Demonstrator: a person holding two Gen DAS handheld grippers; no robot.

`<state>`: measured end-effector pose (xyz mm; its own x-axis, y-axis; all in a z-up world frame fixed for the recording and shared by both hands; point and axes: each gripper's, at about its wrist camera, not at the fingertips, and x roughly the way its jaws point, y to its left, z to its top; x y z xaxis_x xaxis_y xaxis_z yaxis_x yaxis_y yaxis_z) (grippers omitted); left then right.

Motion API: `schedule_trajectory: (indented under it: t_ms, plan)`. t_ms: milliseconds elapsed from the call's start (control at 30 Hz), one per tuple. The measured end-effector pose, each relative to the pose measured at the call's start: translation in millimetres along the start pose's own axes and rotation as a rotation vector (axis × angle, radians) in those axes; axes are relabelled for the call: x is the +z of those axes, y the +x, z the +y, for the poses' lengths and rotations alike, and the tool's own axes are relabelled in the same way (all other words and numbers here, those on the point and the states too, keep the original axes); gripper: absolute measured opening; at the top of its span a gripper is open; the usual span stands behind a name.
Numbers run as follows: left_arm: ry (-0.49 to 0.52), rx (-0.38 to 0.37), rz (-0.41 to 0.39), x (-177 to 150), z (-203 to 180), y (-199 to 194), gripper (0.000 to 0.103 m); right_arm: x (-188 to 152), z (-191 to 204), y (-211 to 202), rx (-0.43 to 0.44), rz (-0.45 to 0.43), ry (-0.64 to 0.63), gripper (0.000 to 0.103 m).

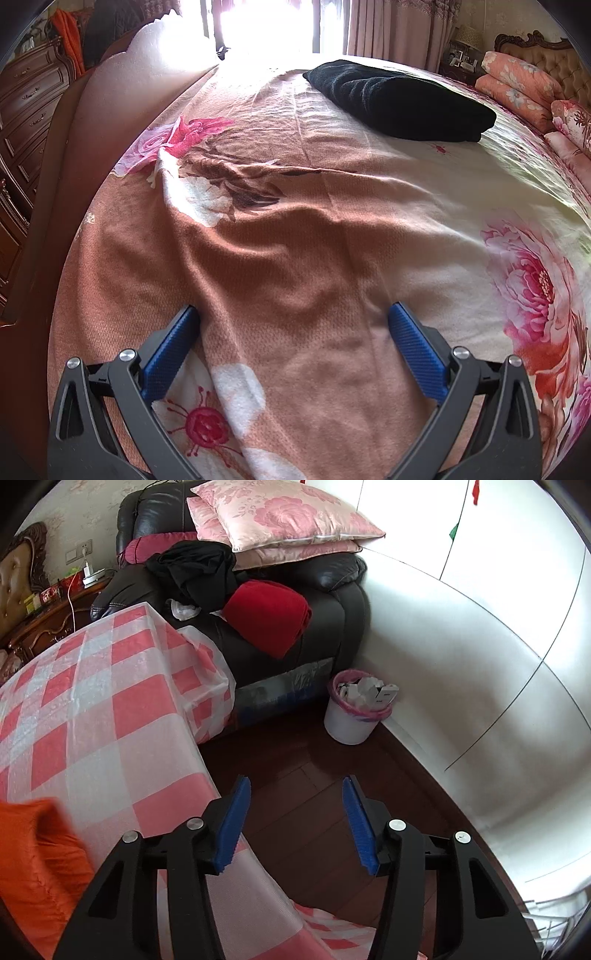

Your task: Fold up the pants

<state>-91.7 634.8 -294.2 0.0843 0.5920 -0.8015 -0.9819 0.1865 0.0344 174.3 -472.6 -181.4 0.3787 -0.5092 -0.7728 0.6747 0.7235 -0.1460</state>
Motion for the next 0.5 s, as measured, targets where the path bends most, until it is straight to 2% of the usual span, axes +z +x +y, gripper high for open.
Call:
schedule_trajectory:
  t_ms: [267, 500]
  plan:
    - [-0.001, 0.000, 0.000, 0.0, 0.1, 0.1, 0.102, -0.2, -5.6, 2.7, -0.020, 0.017, 0.005, 0.051]
    - [-0.001, 0.000, 0.000, 0.1, 0.1, 0.3, 0.102, 11.9, -41.0, 9.5, -0.076, 0.015, 0.065, 0.051]
